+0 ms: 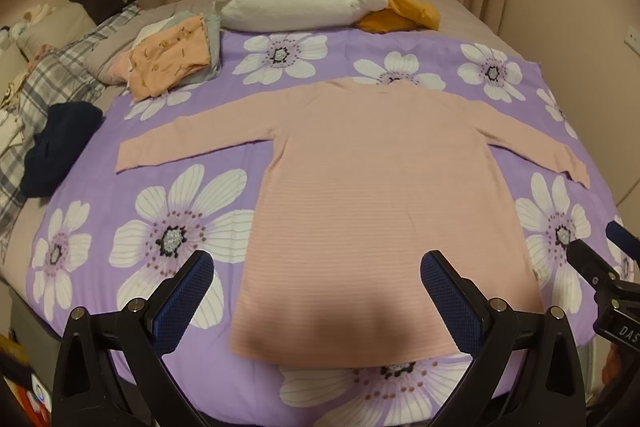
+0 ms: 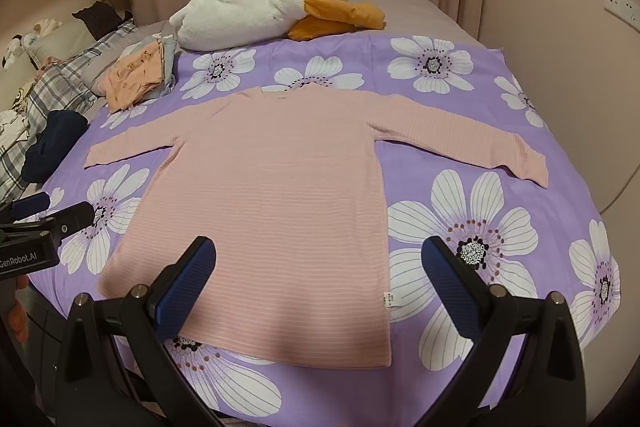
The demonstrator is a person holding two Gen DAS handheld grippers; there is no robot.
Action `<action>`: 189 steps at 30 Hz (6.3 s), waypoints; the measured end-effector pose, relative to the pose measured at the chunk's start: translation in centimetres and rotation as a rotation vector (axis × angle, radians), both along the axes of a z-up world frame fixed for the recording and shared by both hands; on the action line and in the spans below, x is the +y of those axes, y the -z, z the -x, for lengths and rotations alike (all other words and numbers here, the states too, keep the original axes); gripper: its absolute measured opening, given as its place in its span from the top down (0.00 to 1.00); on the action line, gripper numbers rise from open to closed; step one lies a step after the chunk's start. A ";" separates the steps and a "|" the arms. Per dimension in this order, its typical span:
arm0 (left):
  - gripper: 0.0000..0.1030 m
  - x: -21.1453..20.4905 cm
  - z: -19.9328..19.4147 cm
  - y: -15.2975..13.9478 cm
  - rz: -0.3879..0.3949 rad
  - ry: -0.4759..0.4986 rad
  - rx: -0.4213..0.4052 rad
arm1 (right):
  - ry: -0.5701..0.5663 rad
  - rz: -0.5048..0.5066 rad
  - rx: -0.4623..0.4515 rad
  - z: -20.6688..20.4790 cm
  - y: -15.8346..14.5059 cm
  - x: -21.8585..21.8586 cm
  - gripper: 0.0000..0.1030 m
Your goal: Fold small clothes
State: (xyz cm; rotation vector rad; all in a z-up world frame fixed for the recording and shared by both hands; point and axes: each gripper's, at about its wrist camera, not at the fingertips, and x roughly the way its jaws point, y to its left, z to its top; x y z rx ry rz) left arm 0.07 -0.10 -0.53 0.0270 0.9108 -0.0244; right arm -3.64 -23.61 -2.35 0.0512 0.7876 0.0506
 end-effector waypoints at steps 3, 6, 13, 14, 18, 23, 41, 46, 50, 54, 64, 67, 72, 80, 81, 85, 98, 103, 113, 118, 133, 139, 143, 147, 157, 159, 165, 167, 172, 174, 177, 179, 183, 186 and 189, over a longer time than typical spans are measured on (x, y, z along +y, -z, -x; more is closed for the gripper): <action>0.01 -0.1 0.0 0.0 -0.003 0.001 -0.001 | 0.003 0.000 0.001 0.0 0.1 0.1 0.00; 0.01 -0.2 0.0 0.0 -0.002 0.004 0.002 | 0.005 -0.004 0.003 -0.1 0.2 -0.1 0.00; 0.01 -0.4 0.0 0.1 -0.002 0.009 0.006 | 0.004 -0.004 0.004 -0.2 0.3 -0.1 0.00; 0.01 -0.4 -0.1 0.1 -0.002 0.010 0.006 | 0.003 -0.004 0.004 -0.2 0.2 -0.1 0.00; 0.01 -0.5 -0.1 0.2 -0.002 0.013 0.006 | 0.003 -0.004 0.003 -0.2 0.3 -0.1 0.00; 0.01 -0.5 -0.1 0.2 -0.002 0.013 0.007 | 0.004 -0.005 0.003 -0.2 0.2 -0.1 0.00; 0.01 -0.8 0.2 0.2 -0.005 0.021 0.008 | 0.004 -0.005 0.001 -0.1 0.2 -0.2 0.00; 0.01 -0.7 0.3 0.3 -0.006 0.021 0.008 | 0.004 -0.006 0.000 -0.1 0.2 -0.2 0.00; 0.01 -0.7 0.3 0.3 -0.007 0.024 0.008 | 0.003 -0.008 -0.001 0.0 0.1 -0.1 0.00; 0.01 -0.7 0.3 0.3 -0.009 0.026 0.009 | 0.003 -0.008 0.002 0.0 0.1 -0.1 0.00; 0.01 -0.8 0.3 0.3 -0.009 0.026 0.009 | 0.005 -0.010 0.001 0.2 0.1 -0.1 0.00; 0.01 -0.8 0.3 0.3 -0.009 0.026 0.009 | 0.005 -0.009 0.001 0.2 0.0 -0.1 0.00; 0.01 -0.8 0.3 0.3 -0.009 0.026 0.010 | 0.005 -0.010 0.001 0.2 0.0 -0.1 0.00; 0.01 -0.3 -0.9 2.5 0.048 0.015 0.070 | 0.010 -0.080 0.023 -0.1 1.2 -1.1 0.00; 0.01 -0.1 -1.2 3.1 0.060 0.006 0.080 | 0.008 -0.110 0.024 -0.1 1.5 -1.4 0.00; 0.01 0.3 -2.4 4.8 0.078 -0.012 0.119 | 0.020 -0.286 0.057 -0.8 4.0 -4.1 0.00; 0.01 0.4 -7.2 7.6 0.295 -0.012 0.183 | 0.451 -0.509 -0.031 -3.0 10.0 -19.1 0.05; 0.01 -0.2 -9.6 7.8 0.321 0.007 0.183 | 0.576 -0.679 -0.077 -5.6 12.4 -25.4 0.12; 0.01 -1.4 -14.1 7.9 0.324 0.009 0.182 | 0.738 -0.782 -0.170 -11.1 14.2 -32.3 0.41; 0.01 -1.2 -15.8 8.3 0.326 -0.013 0.181 | 0.782 -0.769 -0.169 -12.4 14.8 -34.2 0.83; 0.01 1.9 -17.1 7.9 0.298 -0.062 0.195 | 0.433 -0.464 -0.165 -18.7 1.8 -25.1 0.93; 0.01 4.8 -16.7 6.8 0.285 -0.094 0.179 | 0.220 -0.343 -0.184 -23.4 -3.6 -14.5 0.93; 0.01 7.3 -16.2 6.1 0.281 -0.120 0.157 | 0.096 -0.238 -0.185 -26.5 -5.2 -6.5 0.93; 0.01 10.3 -15.8 5.9 0.278 -0.166 0.146 | -0.041 -0.140 -0.156 -28.6 -4.4 1.9 0.93; 0.01 14.1 -15.4 6.7 0.285 -0.240 0.147 | -0.259 0.138 0.007 -31.9 4.4 16.2 0.91; 0.01 14.4 -15.5 6.7 0.291 -0.244 0.143 | -0.276 0.149 0.041 -32.0 6.2 17.5 0.91; 0.01 14.0 -16.7 6.5 0.318 -0.228 0.127 | -0.382 0.153 0.169 -31.6 10.2 21.1 0.46; 0.01 13.7 -17.2 6.4 0.338 -0.213 0.121 | -0.443 0.097 0.173 -30.9 9.9 21.3 0.45; 0.01 12.5 -19.2 6.0 0.382 -0.157 0.108 | -0.502 -0.135 0.096 -28.3 6.5 16.3 0.33; 0.01 11.3 -20.5 5.8 0.400 -0.115 0.103 | -0.450 -0.241 0.057 -27.2 5.6 12.4 0.31; 0.01 9.3 -22.1 5.6 0.420 -0.055 0.102 | -0.337 -0.286 0.036 -26.4 5.8 7.2 0.40; 0.01 7.6 -23.0 5.5 0.455 0.004 0.104 | -0.277 -0.286 0.038 -25.9 6.4 4.5 0.55; 0.01 3.7 -25.4 5.9 0.570 0.124 0.127 | -0.183 -0.327 0.042 -24.7 7.8 0.1 0.60; 0.01 1.5 -27.6 7.1 0.648 0.164 0.148 | -0.148 -0.376 0.036 -23.9 8.6 -1.8 0.60; 0.01 0.5 -29.4 8.6 0.705 0.169 0.169 | -0.132 -0.406 0.039 -23.3 9.1 -3.1 0.58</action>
